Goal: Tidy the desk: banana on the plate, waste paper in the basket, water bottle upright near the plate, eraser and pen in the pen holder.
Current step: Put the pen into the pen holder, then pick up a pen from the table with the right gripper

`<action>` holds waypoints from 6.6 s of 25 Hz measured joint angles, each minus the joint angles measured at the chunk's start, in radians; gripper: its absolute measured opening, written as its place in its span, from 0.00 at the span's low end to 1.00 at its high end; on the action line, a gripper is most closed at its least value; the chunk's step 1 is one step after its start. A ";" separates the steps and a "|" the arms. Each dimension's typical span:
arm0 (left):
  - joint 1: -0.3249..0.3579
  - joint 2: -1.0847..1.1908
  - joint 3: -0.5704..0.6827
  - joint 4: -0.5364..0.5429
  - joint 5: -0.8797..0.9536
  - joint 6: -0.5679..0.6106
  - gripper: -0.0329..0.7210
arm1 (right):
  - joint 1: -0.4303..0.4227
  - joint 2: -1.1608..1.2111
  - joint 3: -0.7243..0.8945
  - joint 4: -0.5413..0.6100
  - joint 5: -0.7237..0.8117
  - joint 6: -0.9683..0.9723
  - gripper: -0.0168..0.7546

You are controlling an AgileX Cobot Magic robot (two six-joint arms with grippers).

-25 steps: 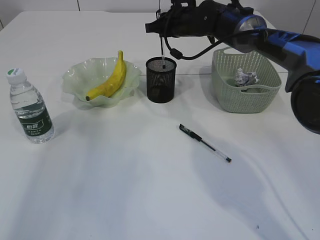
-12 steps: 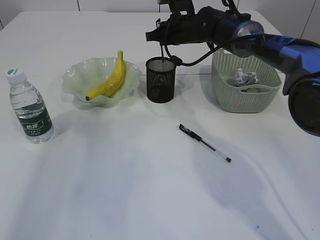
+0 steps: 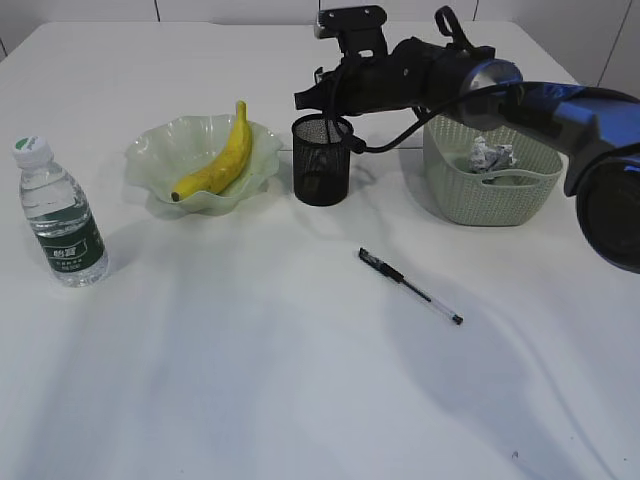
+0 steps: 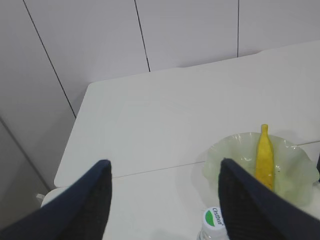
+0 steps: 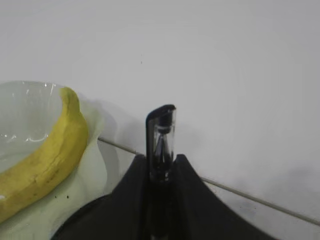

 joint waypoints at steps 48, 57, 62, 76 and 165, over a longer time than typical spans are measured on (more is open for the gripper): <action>0.000 0.033 0.000 0.000 0.000 0.000 0.67 | 0.000 0.000 -0.072 0.095 0.054 -0.033 0.36; 0.000 0.033 0.000 0.000 0.000 0.000 0.67 | 0.000 -0.022 -0.148 0.095 0.152 -0.051 0.36; 0.000 0.033 0.000 0.000 0.000 0.000 0.67 | 0.000 -0.070 -0.156 0.090 0.180 -0.057 0.36; 0.000 0.033 0.000 0.000 -0.028 0.000 0.67 | -0.047 -0.234 -0.165 -0.012 0.430 -0.059 0.36; 0.000 0.046 -0.053 0.031 0.187 0.000 0.67 | 0.090 -0.182 0.314 -0.343 0.905 -0.173 0.36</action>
